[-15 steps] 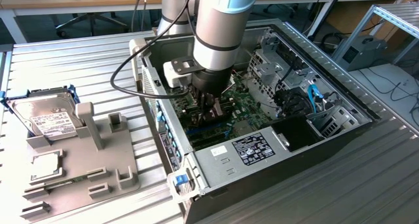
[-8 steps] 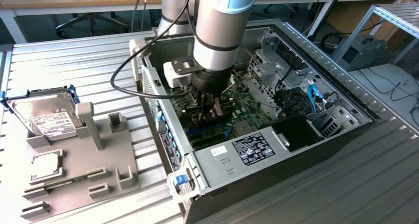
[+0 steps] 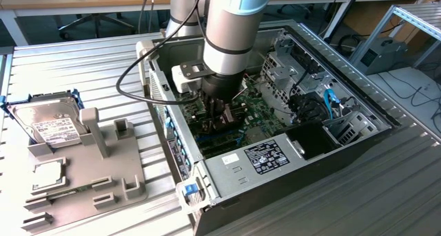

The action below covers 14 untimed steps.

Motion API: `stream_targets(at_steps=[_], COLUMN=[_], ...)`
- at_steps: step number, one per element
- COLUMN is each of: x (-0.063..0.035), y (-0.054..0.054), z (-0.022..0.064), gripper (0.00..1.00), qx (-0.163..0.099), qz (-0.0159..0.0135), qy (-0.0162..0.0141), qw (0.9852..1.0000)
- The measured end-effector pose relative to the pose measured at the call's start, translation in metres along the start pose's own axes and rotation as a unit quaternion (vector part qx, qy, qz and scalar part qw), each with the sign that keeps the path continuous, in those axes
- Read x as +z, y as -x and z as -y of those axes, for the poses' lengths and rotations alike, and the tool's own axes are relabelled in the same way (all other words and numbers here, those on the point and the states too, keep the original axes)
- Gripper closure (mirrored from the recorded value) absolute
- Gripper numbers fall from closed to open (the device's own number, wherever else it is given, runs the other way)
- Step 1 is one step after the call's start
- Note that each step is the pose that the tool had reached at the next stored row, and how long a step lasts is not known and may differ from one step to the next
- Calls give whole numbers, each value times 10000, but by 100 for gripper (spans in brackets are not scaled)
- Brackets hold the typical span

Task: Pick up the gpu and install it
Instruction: 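Insert the gpu into the slot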

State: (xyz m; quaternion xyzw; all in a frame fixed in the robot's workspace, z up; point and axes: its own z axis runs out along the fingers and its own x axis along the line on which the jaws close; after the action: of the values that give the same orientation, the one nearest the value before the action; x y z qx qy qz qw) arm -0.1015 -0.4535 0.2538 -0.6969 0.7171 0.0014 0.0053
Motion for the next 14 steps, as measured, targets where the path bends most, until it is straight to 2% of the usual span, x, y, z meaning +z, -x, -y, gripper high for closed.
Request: stream_targets(at_steps=[3,5,11,14], x=[-9,-53,-365,-450], y=[0,2,27,51], z=[0,1,1,1], gripper=[60,60,60,61], qx=[1,1,1,1], qz=[-2,-2,-13,-44], qy=[1,0,-1,-1], qw=[10000,10000,10000,10000])
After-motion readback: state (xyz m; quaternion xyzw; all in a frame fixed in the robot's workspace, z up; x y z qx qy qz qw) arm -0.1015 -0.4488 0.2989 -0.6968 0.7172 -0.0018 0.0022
